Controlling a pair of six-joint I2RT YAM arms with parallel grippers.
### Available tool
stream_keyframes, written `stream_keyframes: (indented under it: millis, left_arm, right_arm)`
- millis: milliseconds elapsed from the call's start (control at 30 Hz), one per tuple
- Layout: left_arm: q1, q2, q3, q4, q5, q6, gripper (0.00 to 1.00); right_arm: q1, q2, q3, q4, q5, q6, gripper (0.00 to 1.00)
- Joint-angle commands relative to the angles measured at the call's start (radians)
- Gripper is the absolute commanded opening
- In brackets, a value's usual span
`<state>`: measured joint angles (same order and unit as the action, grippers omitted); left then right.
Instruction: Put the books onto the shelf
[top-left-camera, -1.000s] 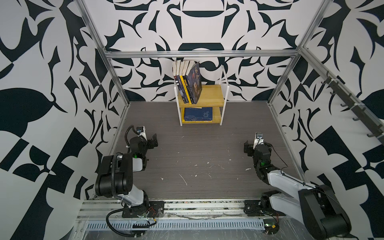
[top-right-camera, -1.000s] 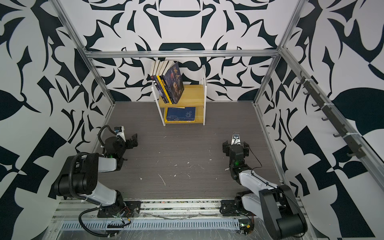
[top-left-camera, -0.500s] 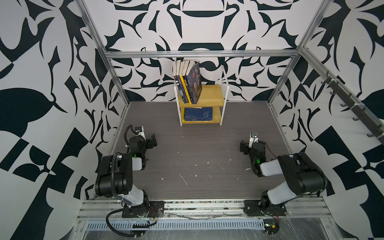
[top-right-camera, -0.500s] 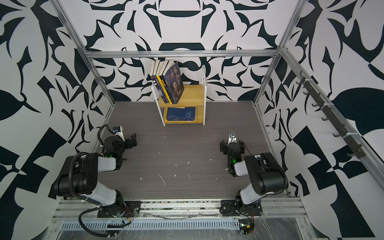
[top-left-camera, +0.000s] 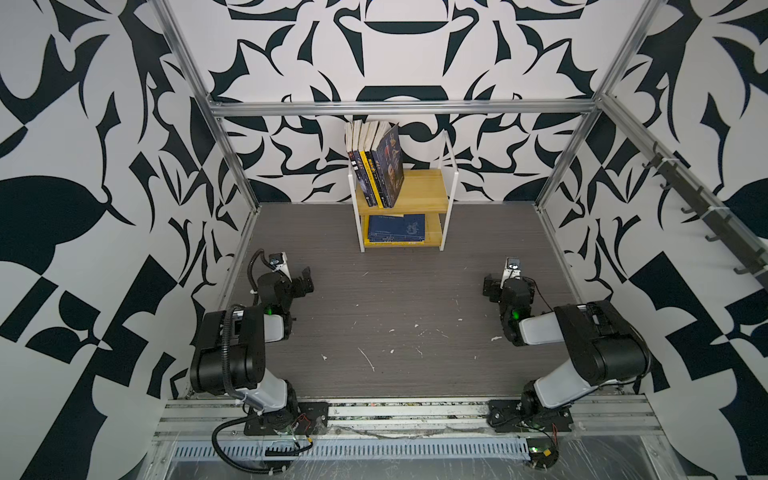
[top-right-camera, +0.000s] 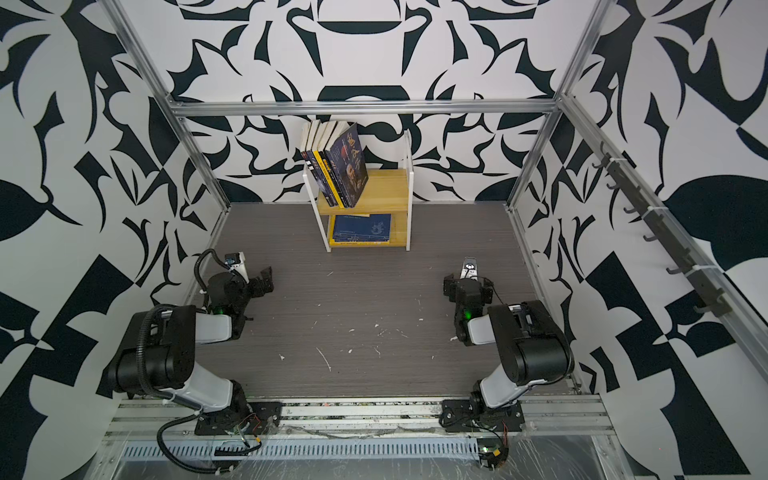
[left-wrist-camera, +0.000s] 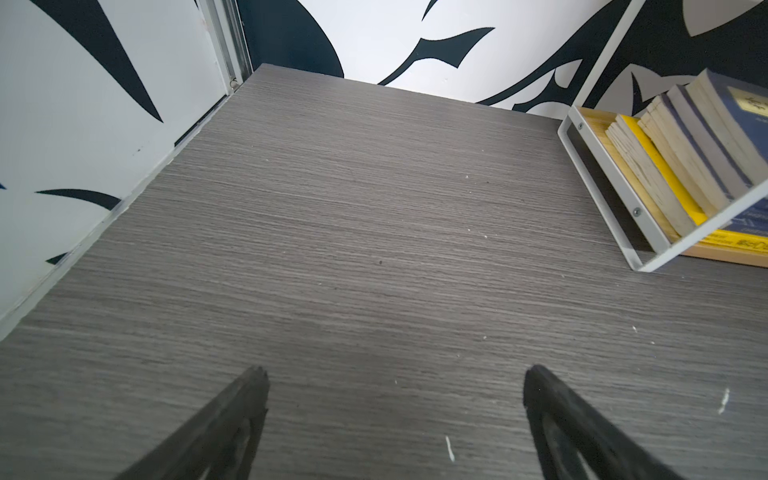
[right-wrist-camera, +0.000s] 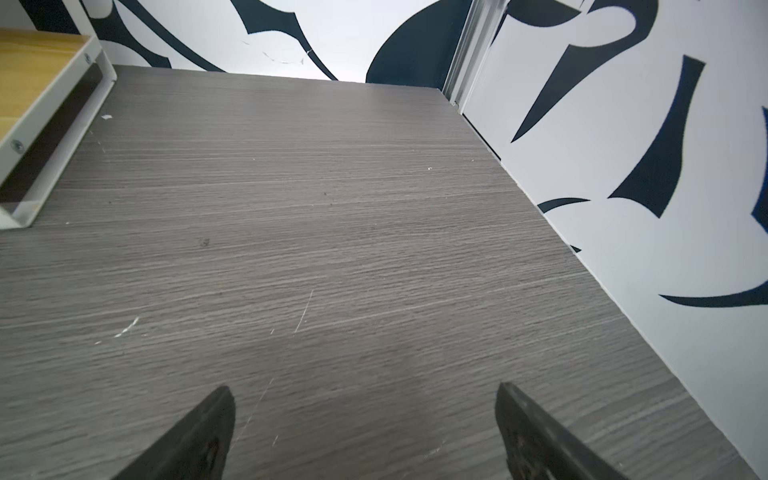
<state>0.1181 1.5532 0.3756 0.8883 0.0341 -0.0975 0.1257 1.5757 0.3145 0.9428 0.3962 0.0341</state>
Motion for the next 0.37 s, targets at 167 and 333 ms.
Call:
stream_keyframes:
  millis: [167, 333]
  left_arm:
    - [0.004, -0.002, 0.009, 0.001, 0.012, -0.009, 0.99]
    - [0.008, -0.003, -0.002, 0.022, 0.028, 0.000, 0.99]
  right_arm:
    - [-0.003, -0.013, 0.018, 0.025, 0.023, 0.014, 1.00]
    - [-0.002, -0.017, 0.013, 0.032, 0.016, 0.012, 1.00]
